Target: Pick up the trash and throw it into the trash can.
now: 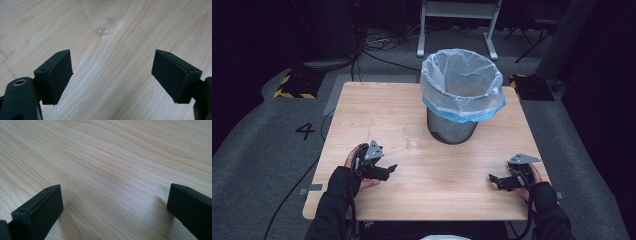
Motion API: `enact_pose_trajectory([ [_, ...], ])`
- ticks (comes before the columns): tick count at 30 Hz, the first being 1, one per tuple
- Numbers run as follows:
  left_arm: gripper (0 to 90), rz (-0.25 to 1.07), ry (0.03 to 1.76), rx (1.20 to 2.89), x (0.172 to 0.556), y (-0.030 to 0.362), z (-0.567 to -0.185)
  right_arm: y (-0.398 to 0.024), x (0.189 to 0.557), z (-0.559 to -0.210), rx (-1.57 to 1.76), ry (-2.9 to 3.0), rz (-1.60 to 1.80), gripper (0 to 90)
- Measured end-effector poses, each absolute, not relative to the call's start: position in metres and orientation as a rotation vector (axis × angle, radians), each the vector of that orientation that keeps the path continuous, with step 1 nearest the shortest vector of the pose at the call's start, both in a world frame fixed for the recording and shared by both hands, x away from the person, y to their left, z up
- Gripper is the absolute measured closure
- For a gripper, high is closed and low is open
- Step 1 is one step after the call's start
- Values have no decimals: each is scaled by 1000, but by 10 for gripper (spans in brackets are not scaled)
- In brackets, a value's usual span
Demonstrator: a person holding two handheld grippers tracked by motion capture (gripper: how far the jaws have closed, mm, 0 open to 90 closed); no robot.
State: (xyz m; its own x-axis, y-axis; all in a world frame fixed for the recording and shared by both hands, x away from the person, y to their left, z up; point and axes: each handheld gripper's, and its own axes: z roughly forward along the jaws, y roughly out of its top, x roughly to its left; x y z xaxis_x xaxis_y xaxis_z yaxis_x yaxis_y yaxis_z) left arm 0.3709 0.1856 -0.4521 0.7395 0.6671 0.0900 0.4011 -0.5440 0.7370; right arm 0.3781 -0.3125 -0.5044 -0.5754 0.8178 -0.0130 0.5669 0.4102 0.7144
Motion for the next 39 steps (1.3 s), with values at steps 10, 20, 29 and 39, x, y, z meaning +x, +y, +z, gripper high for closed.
enact_pose_trajectory([
  [10, 171, 487, 749, 2190, 376, 169, -439, -313, 378, -505, 1186, 2311, 963, 4],
  [20, 175, 506, 709, 2195, 381, 152, -430, -313, 378, -504, 1184, 2316, 961, 4],
  [29, 193, 516, 680, 2158, 385, 139, -423, -313, 378, -505, 1188, 2313, 961, 4],
  [39, 207, 522, 650, 2148, 399, 129, -415, -313, 378, -504, 1184, 2316, 960, 4],
])
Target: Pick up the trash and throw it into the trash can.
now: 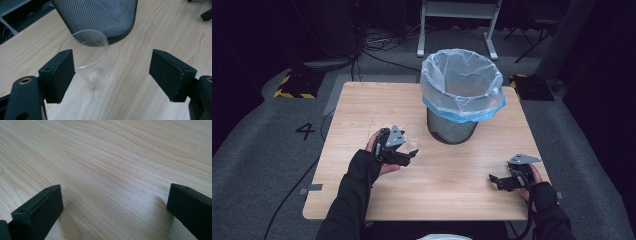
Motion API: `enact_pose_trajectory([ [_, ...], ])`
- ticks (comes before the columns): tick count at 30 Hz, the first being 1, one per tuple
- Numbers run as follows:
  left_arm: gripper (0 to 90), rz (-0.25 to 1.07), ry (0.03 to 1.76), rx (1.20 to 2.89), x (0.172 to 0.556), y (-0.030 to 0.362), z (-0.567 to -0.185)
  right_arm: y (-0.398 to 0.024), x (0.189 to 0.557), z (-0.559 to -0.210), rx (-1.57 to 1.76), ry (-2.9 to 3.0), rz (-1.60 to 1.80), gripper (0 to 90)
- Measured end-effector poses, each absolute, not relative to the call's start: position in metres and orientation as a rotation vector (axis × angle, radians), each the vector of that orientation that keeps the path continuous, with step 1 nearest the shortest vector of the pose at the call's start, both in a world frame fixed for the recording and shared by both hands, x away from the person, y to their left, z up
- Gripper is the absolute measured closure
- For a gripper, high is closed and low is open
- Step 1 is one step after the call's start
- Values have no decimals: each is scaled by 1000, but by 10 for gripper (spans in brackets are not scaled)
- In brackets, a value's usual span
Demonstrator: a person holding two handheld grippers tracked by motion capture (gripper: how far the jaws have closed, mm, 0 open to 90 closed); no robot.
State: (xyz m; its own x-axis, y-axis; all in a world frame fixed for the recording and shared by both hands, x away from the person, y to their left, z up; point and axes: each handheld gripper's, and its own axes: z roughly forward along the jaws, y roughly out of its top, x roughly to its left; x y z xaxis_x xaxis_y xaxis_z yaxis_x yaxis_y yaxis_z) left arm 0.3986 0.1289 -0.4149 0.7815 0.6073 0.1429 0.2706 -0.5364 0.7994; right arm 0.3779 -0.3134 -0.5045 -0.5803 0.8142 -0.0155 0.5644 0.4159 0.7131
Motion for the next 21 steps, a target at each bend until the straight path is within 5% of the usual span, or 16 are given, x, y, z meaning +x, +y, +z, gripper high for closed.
enact_pose_trajectory([
  [21, 220, 488, 615, 2218, 422, 102, -420, -313, 378, -504, 1184, 2316, 960, 4],
])
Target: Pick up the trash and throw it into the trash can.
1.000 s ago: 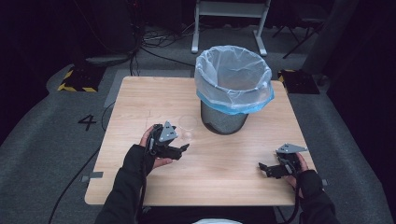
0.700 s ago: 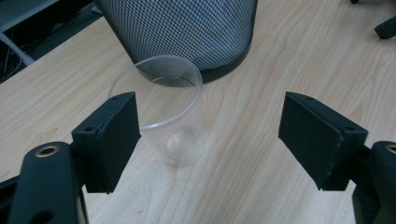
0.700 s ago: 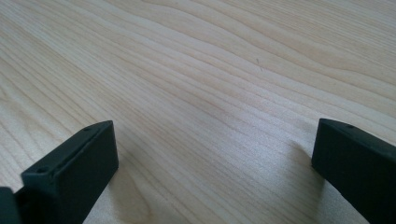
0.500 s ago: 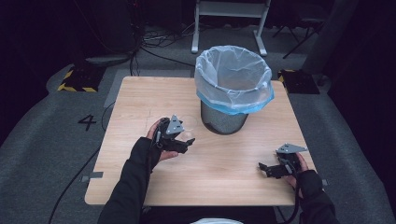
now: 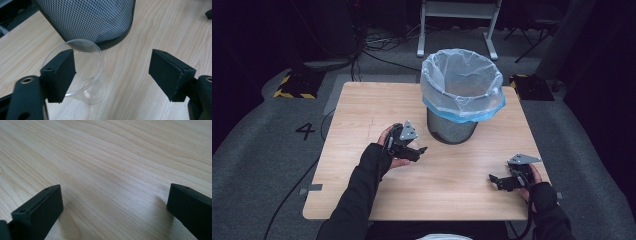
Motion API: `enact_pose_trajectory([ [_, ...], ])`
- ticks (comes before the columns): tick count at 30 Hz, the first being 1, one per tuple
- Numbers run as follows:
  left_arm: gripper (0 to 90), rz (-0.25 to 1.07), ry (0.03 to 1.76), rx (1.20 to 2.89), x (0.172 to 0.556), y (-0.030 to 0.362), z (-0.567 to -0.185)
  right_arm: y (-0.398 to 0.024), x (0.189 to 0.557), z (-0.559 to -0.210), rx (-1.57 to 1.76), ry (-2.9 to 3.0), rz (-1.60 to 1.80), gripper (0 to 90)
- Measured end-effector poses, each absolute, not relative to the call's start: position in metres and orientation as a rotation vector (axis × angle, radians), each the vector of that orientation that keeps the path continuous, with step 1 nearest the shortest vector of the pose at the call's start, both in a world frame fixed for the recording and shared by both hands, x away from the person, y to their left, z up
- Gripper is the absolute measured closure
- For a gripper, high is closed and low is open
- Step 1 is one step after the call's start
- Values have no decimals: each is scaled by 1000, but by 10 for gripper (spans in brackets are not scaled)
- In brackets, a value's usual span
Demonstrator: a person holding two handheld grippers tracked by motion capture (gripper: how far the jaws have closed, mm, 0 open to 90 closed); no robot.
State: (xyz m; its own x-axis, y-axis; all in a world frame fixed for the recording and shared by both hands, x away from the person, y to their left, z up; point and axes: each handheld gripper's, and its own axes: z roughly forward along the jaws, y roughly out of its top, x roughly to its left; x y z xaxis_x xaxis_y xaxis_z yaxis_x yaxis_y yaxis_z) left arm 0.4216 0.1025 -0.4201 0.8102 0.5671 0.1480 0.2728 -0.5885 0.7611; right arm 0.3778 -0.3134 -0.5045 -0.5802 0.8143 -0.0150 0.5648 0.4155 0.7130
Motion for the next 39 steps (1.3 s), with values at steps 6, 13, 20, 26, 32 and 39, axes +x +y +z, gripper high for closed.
enact_pose_trajectory([
  [6, 287, 480, 612, 2213, 424, 102, -423, -313, 378, -504, 1184, 2316, 961, 4],
  [13, 301, 451, 632, 2251, 427, 101, -431, -313, 378, -504, 1184, 2316, 961, 4],
  [20, 328, 462, 630, 2267, 429, 101, -437, -313, 378, -504, 1184, 2316, 960, 4],
  [26, 485, 459, 640, 2284, 431, 101, -441, -313, 378, -504, 1185, 2316, 960, 4],
  [32, 699, 473, 607, 2317, 431, 102, -451, -313, 378, -505, 1184, 2316, 961, 4],
  [39, 838, 522, 582, 2281, 428, 109, -451, -314, 377, -504, 1181, 2318, 959, 4],
])
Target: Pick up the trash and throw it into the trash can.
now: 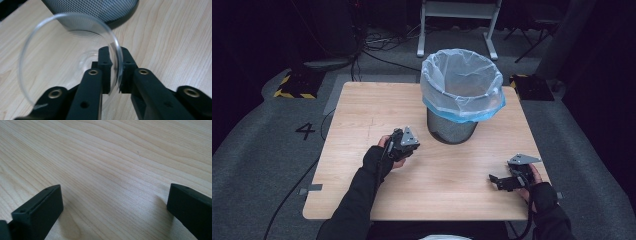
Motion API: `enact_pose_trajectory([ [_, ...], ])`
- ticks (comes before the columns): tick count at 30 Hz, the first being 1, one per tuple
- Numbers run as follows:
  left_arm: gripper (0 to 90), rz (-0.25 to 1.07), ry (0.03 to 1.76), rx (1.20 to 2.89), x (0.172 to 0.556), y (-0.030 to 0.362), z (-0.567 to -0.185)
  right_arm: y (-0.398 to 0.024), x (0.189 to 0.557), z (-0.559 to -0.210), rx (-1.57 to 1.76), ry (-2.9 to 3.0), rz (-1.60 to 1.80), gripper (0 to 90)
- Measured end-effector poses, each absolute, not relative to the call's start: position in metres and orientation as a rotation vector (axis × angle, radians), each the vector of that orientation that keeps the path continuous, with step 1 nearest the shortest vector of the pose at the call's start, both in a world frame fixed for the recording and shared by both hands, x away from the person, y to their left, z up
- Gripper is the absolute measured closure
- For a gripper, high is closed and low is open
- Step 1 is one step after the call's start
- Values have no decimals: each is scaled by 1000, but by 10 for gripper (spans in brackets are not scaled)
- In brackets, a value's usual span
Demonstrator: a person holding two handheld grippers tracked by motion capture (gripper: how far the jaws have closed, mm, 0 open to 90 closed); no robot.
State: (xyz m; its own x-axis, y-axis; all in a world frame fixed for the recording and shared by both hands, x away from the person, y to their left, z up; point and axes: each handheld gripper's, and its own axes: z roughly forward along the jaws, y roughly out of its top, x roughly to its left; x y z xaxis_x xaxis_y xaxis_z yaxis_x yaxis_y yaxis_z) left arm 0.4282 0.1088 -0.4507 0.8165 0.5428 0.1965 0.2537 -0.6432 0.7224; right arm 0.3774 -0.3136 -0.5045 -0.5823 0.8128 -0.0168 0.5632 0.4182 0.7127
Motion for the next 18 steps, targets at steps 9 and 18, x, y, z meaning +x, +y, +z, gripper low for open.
enact_pose_trajectory([
  [9, 872, 513, 593, 2245, 424, 114, -449, -314, 377, -504, 1179, 2318, 959, 4],
  [18, 873, 525, 622, 2145, 419, 123, -439, -314, 377, -504, 1180, 2318, 959, 4],
])
